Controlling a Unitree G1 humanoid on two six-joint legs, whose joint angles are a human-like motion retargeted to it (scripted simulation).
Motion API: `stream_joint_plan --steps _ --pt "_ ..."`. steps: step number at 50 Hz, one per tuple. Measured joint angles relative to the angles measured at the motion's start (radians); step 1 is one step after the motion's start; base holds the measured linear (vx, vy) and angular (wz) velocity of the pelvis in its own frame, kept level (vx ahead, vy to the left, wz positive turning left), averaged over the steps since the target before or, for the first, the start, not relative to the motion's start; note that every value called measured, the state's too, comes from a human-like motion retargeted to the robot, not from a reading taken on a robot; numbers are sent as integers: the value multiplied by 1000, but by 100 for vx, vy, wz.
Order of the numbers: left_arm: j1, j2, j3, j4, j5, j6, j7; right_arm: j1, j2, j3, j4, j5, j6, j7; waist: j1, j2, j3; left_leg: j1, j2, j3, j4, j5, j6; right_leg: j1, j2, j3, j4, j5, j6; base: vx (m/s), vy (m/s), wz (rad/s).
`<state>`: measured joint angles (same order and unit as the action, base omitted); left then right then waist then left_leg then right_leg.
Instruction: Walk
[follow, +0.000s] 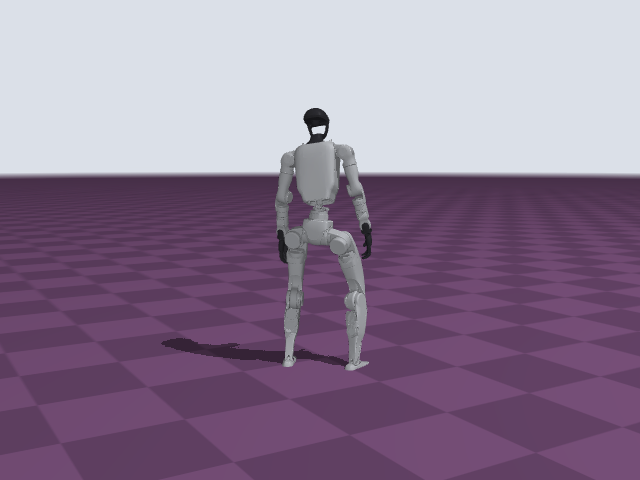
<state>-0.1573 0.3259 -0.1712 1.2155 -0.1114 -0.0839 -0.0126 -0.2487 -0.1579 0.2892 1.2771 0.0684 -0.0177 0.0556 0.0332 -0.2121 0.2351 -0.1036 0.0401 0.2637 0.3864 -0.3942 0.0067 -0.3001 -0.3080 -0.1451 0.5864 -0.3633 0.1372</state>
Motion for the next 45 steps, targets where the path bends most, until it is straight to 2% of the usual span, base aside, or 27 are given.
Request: stream_joint_plan --steps 8,19,29,45 --pt "13 -40 -27 -33 33 -9 1 -19 -46 3 13 -14 -10 -6 39 73 17 -93 71 -57 135 -13 -27 26 51 -67 -34 -6 -34 2 -11 16" --pt "29 -70 -73 -46 110 -13 14 -20 -72 14 -20 -45 -32 -27 72 127 -7 -86 53 -107 88 -27 -12 84 50 -122 -93 -4 -28 6 2 20" --pt "32 -69 -76 14 139 -3 22 -10 -45 47 -53 -82 -40 -35 97 123 -12 -8 -4 -119 -8 -27 16 146 1 -146 -118 7 -1 5 9 16" --pt "-6 -40 -38 37 97 -7 68 7 -9 53 -54 -78 -41 -67 103 75 1 109 -94 -127 -206 54 27 181 -87 -171 -99 22 23 1 4 7"
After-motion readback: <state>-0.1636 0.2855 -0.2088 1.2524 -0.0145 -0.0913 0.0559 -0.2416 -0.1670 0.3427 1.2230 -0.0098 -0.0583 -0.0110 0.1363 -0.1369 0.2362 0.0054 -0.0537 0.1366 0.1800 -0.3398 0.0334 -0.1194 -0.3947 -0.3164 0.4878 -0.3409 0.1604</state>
